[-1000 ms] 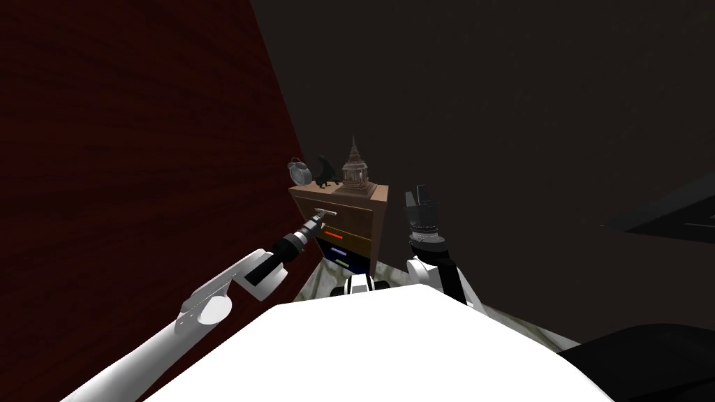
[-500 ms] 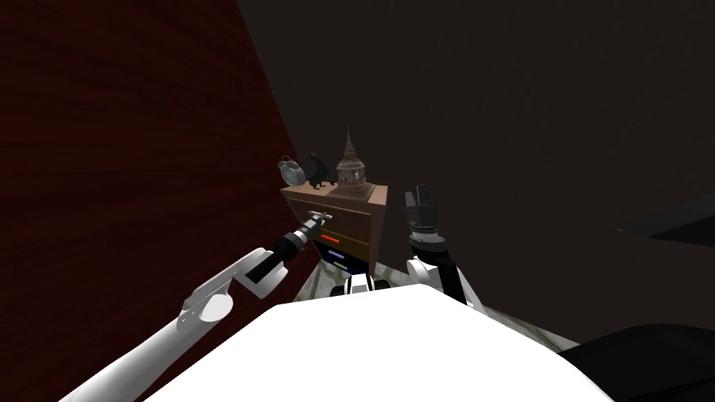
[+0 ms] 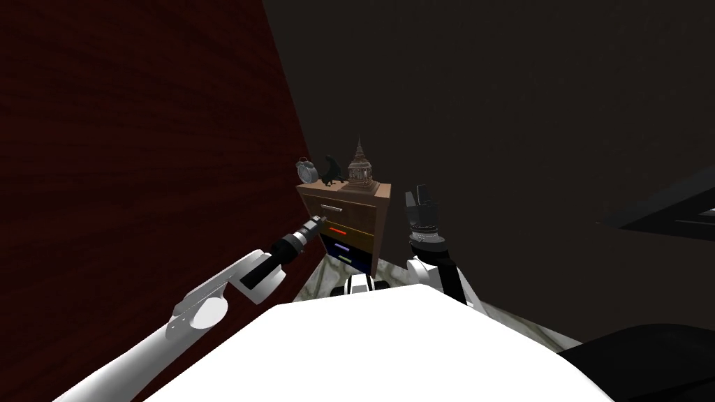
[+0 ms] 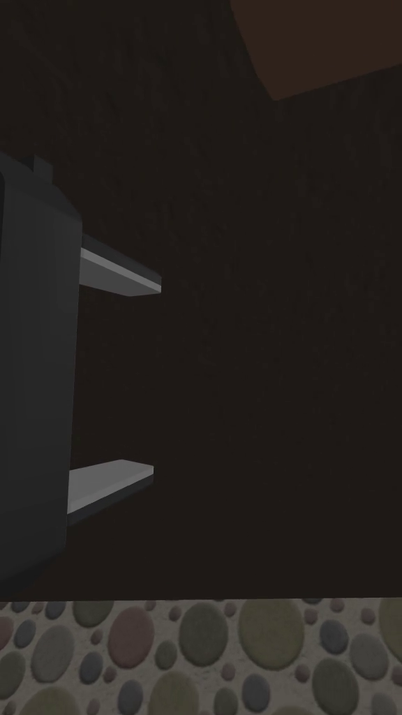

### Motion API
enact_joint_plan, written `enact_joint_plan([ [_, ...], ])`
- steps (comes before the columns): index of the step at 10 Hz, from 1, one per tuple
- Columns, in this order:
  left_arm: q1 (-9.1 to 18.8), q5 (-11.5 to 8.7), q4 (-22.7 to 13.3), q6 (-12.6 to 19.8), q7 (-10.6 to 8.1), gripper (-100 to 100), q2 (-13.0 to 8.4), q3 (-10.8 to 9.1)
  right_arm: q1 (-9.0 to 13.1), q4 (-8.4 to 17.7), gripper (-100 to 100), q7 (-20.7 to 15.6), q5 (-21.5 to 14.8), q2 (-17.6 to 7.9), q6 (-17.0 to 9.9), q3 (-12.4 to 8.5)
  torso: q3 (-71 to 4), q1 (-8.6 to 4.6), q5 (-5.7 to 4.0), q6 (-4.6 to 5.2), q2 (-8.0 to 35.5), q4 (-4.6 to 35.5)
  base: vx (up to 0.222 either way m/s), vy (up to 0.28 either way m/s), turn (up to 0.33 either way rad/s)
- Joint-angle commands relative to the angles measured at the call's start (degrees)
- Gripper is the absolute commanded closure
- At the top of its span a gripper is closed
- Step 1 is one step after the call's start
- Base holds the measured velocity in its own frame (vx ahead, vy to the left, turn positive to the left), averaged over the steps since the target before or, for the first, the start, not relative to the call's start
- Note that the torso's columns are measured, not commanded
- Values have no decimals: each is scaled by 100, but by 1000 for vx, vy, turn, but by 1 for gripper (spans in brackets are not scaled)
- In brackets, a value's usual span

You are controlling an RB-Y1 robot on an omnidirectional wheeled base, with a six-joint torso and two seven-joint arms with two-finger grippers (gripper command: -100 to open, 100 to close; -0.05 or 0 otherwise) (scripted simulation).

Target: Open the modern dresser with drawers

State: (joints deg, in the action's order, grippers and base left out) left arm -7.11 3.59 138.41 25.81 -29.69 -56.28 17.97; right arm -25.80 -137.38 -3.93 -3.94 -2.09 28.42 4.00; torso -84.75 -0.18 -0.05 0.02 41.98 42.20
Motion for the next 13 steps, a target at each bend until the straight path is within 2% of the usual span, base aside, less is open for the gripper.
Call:
enact_joint_plan([
  [1,55,-9,-182,-55,40,-100,98,-14,-1,-1,0,0,0,1,0,1,-17,-20,-6,2,-27,-9,119,-65,-69],
  [3,101,-16,-332,-101,74,-100,179,-25,-3,-2,0,0,0,1,1,1,-4,4,0,-2,-2,-2,139,-77,-49],
  [6,104,-23,-290,-75,56,-100,136,-32,-2,-1,0,0,0,0,1,1,28,28,8,-3,45,14,62,-26,-20],
  [7,107,-24,-288,-66,54,100,135,-33,-1,-1,0,0,0,0,0,0,39,34,9,-4,65,18,0,0,0],
  [11,36,25,-17,-15,-67,100,-52,27,1,0,0,0,0,0,0,-1,31,28,8,-3,50,15,-140,80,69],
  [12,42,21,-64,-30,-41,100,-17,16,1,0,0,0,0,0,0,-1,23,19,5,-3,37,11,-76,46,11],
  [13,81,16,-193,-65,-17,-100,56,3,0,0,0,0,0,0,0,0,3,-1,0,0,3,1,60,-38,-84],
])
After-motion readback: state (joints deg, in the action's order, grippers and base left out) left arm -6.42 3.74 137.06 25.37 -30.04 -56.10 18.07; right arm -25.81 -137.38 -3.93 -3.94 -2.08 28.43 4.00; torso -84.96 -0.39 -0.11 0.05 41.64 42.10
